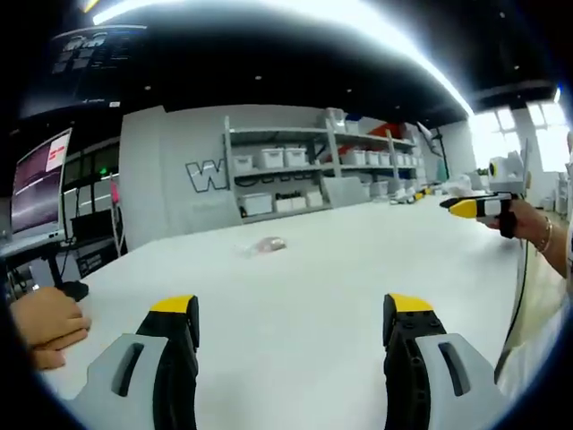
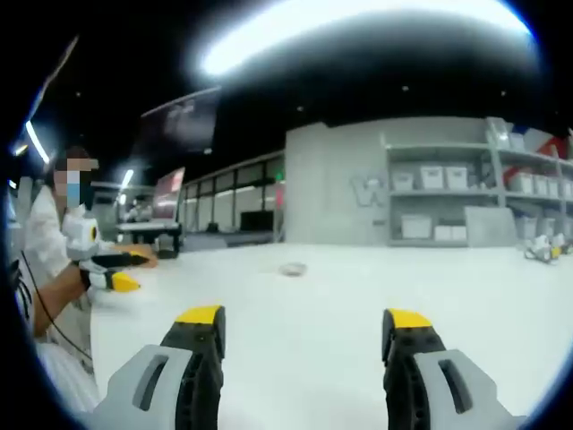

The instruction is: Open the resealable bag by pulling the two sides of the seal apart until the entire bag opening is separated and visibly accessible.

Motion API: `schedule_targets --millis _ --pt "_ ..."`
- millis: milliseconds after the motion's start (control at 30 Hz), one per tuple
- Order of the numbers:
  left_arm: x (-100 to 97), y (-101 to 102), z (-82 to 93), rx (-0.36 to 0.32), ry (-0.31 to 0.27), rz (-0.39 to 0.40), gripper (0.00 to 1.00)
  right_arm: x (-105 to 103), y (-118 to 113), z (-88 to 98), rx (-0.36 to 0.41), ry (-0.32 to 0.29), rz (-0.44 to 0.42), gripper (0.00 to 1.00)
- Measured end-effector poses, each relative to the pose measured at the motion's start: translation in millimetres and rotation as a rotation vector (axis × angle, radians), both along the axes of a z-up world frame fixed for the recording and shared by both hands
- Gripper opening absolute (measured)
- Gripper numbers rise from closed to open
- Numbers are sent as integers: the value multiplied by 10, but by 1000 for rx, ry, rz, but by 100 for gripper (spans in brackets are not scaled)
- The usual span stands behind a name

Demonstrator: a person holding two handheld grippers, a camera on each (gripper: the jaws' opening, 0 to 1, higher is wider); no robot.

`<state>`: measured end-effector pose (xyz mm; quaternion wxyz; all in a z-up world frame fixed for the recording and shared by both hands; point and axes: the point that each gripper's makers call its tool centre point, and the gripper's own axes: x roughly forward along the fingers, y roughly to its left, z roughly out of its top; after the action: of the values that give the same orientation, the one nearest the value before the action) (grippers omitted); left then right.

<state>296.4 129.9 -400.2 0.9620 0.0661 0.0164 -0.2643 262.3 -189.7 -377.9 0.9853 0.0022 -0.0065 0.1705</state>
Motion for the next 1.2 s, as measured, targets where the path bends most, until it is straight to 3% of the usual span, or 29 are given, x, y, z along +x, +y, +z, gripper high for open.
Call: schedule_targets --millis 1200 --pt "-60 30 -35 11 4 7 83 -35 31 -44 2 10 10 72"
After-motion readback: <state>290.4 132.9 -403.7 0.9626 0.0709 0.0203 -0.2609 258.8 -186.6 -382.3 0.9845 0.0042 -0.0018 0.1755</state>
